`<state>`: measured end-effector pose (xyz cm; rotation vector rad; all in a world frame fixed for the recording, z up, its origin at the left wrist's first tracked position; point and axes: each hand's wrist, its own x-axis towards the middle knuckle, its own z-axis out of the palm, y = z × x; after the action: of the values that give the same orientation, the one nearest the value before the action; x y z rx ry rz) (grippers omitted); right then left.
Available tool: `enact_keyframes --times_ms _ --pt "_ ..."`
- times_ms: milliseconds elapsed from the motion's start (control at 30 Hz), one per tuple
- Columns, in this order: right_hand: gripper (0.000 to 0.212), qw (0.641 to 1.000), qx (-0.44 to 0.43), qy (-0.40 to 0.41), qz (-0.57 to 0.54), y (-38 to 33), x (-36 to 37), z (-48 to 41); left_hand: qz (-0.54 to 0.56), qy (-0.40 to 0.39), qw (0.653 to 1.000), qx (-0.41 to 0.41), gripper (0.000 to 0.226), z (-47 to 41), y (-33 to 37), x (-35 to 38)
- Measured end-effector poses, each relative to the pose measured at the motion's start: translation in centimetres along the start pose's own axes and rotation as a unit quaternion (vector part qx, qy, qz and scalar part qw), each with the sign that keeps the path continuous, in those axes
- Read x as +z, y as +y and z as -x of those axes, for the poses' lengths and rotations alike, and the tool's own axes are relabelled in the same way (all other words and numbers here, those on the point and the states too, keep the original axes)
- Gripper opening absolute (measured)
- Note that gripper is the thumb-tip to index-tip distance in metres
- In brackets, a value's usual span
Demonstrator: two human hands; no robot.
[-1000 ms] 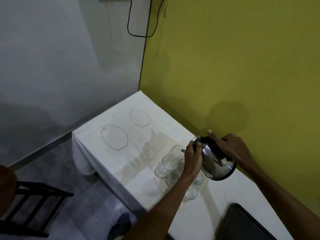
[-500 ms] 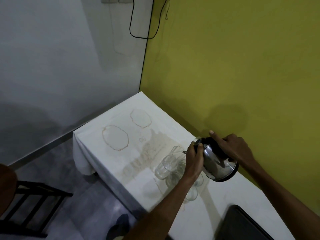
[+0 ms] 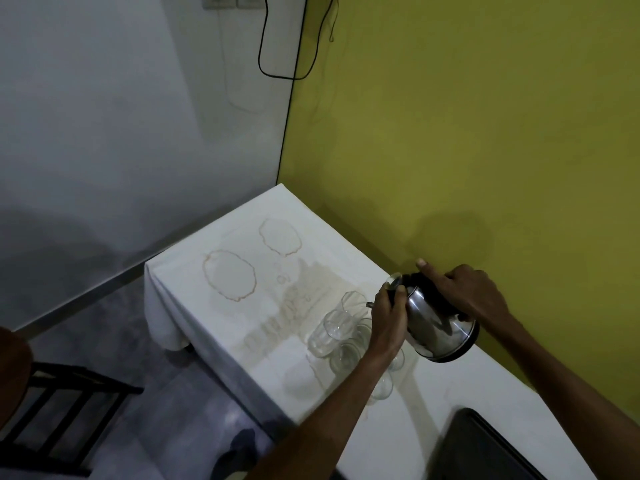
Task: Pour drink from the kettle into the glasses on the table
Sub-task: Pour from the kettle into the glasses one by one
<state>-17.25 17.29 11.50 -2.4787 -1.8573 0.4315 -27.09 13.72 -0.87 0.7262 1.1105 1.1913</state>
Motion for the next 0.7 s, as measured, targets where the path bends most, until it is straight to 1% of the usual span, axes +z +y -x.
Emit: enact_keyframes --times_ms 167,333,400,533,700 --pt "0.091 1.0 -0.011 0.001 0.006 -0.3 -0.5 0.6 -0.016 0.0 1.0 0.017 0.037 0.5 -0.1 -0.2" --pt "0.085 1.0 -0.013 0.006 -0.002 -0.8 -0.9 1.5 -0.049 -0.004 0.997 0.067 0.045 1.3 -0.6 -0.5" --pt "0.085 1.0 -0.011 0.005 -0.004 -0.9 -0.9 1.7 -0.061 -0.005 0.995 0.078 0.05 1.6 -0.7 -0.7" --pt "0.088 1.0 -0.006 -0.004 -0.009 -0.9 -0.8 1.6 -0.086 -0.001 0.992 0.095 0.048 2.1 -0.8 -0.8" --pt "0.089 1.0 -0.01 -0.003 -0.005 -0.7 -0.9 1.7 -0.085 0.0 0.991 0.102 0.06 2.5 -0.6 -0.7"
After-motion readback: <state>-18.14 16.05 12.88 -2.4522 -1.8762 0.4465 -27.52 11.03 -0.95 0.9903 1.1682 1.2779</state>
